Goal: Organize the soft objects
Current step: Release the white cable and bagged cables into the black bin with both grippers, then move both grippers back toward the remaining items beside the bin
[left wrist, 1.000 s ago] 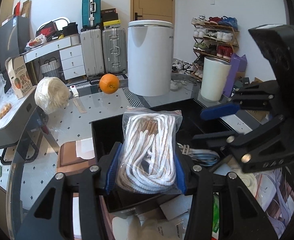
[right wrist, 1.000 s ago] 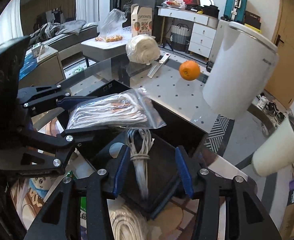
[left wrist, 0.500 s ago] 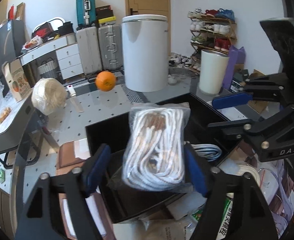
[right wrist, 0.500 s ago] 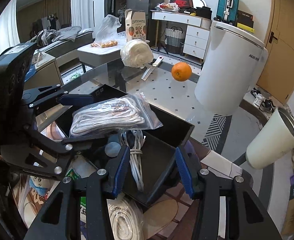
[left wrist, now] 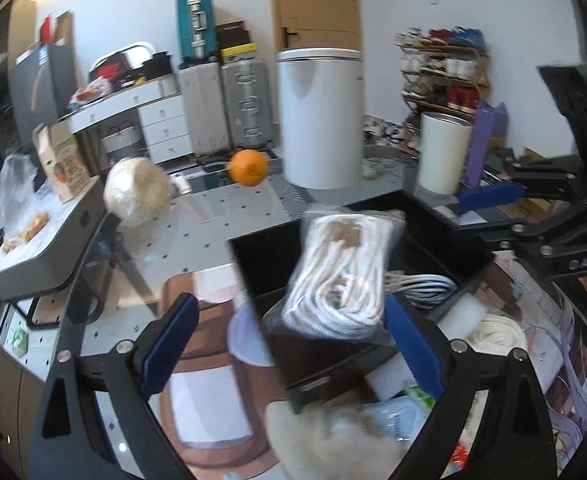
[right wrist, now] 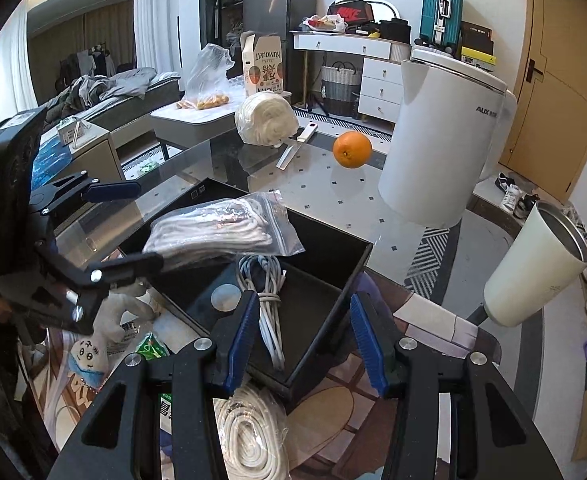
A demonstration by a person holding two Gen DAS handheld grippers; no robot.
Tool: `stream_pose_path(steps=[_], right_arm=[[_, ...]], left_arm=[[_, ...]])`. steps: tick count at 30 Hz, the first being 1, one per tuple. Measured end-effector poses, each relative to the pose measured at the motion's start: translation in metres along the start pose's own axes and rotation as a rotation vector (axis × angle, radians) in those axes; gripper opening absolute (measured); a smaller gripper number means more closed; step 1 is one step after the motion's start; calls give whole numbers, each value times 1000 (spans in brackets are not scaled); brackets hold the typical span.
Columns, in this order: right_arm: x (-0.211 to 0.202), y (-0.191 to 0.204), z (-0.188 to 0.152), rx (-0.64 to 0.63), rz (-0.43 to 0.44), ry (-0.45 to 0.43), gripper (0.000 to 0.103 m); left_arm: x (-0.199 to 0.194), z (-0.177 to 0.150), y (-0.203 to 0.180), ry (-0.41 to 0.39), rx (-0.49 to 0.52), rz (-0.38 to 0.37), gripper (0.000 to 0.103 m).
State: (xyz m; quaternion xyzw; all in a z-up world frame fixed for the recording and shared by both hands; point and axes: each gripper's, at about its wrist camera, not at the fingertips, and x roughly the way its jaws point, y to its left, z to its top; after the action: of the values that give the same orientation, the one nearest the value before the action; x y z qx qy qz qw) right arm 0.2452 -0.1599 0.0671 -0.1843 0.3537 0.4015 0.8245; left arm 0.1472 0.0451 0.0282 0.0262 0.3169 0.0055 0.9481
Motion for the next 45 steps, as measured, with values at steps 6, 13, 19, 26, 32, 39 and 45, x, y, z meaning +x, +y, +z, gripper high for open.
stream_pose_path(steps=[6, 13, 19, 26, 32, 39, 45], right_arm=[[0, 0, -3, 25, 4, -5, 49], [-12, 3, -14, 82, 3, -46, 63], [-26, 11, -29, 117, 7, -74, 81], [-37, 22, -50, 141, 7, -85, 92], [-46, 27, -67, 157, -4, -84, 98], [-50, 34, -85, 153, -26, -71, 102], [-45, 31, -92, 164, -37, -45, 102]], left_arm=[[-1, -6, 14, -9, -49, 17, 96], [-8, -13, 14, -16, -64, 10, 96], [-22, -25, 14, -37, -113, -27, 98], [-44, -38, 4, -48, -120, -82, 98], [-56, -48, -5, -54, -118, -90, 100], [-58, -60, -16, -34, -115, -110, 103], [-56, -66, -23, -4, -103, -103, 103]])
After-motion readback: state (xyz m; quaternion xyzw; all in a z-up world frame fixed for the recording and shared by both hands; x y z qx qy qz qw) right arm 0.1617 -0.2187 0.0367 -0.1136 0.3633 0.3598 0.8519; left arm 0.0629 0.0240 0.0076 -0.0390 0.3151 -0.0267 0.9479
